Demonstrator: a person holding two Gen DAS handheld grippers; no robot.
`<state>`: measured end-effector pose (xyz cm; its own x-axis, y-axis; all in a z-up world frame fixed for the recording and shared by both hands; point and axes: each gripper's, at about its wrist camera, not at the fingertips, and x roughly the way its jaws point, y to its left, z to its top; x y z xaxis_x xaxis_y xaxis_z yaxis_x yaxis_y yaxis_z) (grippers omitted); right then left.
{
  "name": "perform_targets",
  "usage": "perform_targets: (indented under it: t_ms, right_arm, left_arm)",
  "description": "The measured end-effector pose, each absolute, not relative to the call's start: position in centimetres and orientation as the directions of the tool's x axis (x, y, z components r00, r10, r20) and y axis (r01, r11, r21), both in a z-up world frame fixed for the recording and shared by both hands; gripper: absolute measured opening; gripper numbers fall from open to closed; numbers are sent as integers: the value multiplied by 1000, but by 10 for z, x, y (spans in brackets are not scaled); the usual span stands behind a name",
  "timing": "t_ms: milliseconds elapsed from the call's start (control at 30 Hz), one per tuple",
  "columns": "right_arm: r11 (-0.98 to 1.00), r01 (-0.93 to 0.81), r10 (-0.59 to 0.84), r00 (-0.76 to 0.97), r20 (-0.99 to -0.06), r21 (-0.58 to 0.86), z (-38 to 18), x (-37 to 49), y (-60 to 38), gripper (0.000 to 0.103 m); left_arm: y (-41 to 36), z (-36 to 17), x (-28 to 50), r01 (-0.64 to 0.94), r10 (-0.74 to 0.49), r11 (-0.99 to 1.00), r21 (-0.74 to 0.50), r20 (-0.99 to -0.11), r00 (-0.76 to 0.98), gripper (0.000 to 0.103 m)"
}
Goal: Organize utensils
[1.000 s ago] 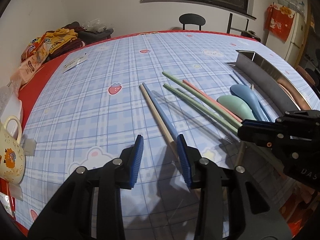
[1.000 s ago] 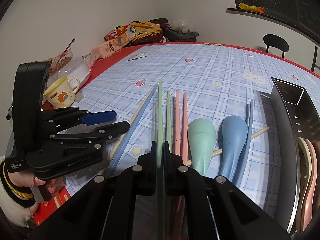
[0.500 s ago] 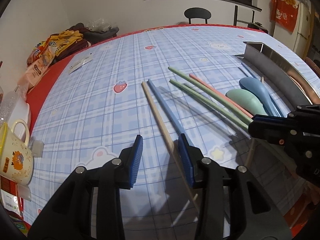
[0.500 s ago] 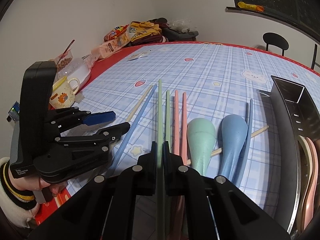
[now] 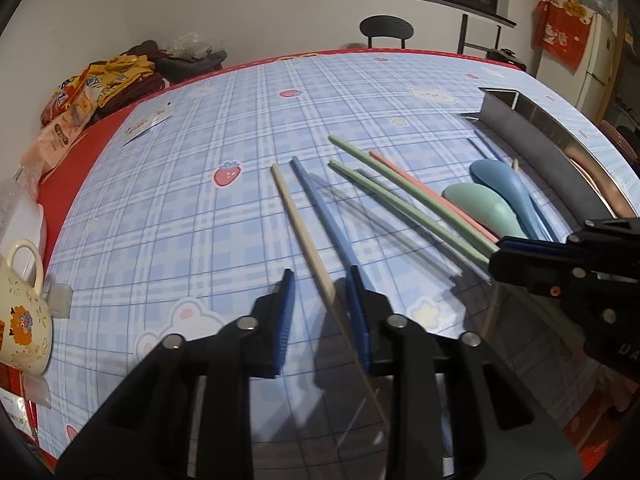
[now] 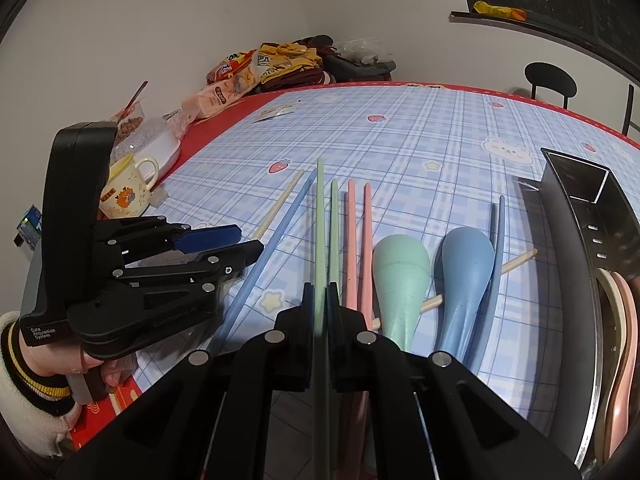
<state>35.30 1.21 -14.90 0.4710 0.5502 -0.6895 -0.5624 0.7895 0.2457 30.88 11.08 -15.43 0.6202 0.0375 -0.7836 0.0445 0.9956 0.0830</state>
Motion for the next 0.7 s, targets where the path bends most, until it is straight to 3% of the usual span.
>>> perform_targets:
  t_ms: [133,367,700]
  right_arm:
    - [790,-560,552,470,-689,250,-150,353,11,7]
    - [790,-556,555,466,-690,259,-150,354,10,7]
    - [789,-551,558,461,-690,271,-150,354,8,7]
  left_arm:
    - [107,-155,308,66,27,994,87,-782,622,17]
    - [123,-154,310,58,-43,998,-10,-785,618,12]
    - [117,-153,315,56,-7,998,35,-789,614,11]
